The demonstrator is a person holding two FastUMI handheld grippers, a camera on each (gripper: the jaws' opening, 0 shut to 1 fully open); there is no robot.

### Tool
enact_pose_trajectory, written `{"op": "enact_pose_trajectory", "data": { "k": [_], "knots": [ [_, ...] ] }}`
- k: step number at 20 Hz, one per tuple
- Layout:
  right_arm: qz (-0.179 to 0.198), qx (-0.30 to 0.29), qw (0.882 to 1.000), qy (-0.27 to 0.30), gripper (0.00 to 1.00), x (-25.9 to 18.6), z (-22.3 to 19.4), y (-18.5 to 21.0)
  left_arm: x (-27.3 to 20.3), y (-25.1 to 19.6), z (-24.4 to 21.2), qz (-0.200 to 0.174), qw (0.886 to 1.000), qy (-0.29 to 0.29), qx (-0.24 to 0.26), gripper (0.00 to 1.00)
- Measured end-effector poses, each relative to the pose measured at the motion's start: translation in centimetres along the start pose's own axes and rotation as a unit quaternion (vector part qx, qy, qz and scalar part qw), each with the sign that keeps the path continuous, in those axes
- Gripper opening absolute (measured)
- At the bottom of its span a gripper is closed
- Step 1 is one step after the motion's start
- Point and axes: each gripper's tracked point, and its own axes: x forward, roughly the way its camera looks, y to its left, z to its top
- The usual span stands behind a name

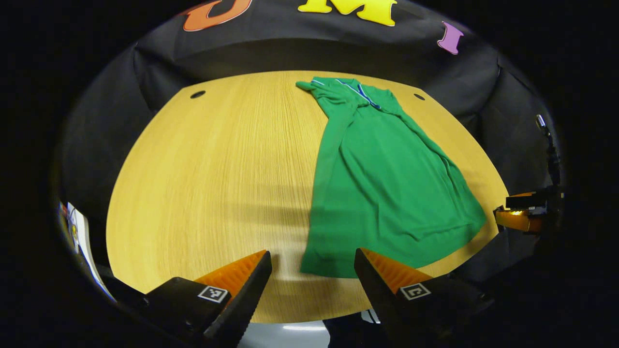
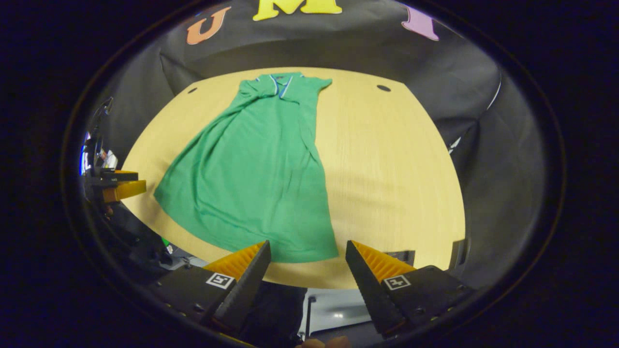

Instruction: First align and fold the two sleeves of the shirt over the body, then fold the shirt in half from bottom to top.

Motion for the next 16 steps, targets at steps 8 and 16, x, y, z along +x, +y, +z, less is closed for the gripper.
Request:
{"op": "enact_pose_trajectory", "data": {
  "k": [8,16],
  "knots": [
    [-0.002,0.0,0.999,0.046,0.96,3.4,-0.9,-0.7,2.4,-0.7,-1.6,-0.009,0.998,0.067,-0.013,1.0],
    [0.013,0.004,0.997,0.072,0.94,6.0,-1.1,-1.2,2.9,0.3,-2.1,0.034,0.994,0.1,0.021,1.0]
  ]
}}
